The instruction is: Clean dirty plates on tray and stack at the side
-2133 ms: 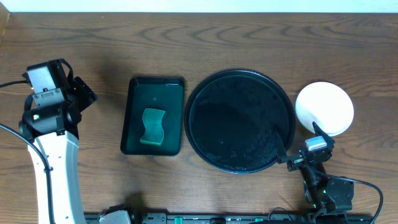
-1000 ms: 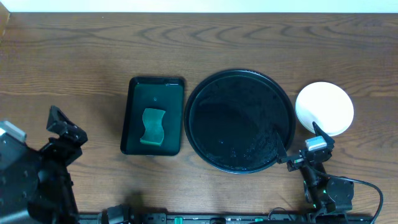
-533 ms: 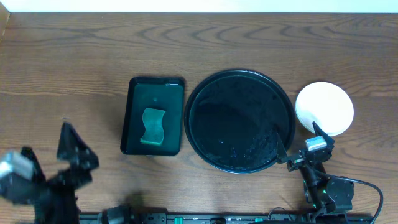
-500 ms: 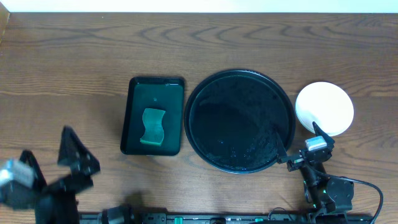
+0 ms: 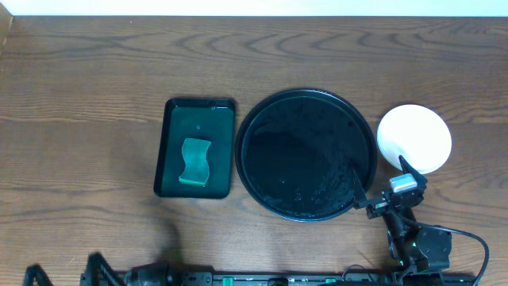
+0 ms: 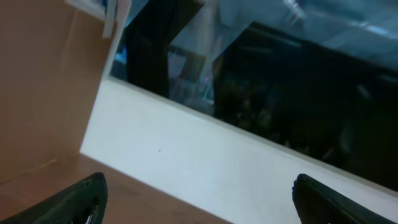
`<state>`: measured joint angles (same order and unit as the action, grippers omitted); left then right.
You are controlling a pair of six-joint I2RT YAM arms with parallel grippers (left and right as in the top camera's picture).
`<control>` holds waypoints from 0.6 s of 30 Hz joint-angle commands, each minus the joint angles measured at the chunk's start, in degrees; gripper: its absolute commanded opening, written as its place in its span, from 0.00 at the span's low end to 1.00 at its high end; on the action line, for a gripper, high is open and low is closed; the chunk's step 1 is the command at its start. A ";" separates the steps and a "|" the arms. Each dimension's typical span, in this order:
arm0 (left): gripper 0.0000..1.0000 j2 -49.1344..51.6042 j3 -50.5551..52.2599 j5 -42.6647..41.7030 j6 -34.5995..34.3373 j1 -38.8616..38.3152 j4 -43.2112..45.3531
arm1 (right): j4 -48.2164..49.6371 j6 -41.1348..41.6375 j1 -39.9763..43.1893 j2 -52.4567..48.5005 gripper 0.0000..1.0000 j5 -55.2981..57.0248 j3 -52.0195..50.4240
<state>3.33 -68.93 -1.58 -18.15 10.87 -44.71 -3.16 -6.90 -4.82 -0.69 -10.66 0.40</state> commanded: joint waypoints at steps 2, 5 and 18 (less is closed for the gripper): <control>0.95 -3.19 1.60 -0.44 -0.02 -1.38 -0.33 | -0.26 0.61 0.33 0.31 0.99 0.11 -0.09; 0.95 -3.17 2.40 -0.33 0.11 -1.49 -0.48 | -0.26 0.61 0.33 0.31 0.99 0.11 -0.09; 0.95 -3.17 10.62 0.04 0.31 -2.49 6.05 | -0.26 0.61 0.33 0.31 0.99 0.11 -0.09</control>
<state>0.25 -60.99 -1.39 -18.13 9.08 -40.21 -3.16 -6.90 -4.84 -0.69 -10.68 0.40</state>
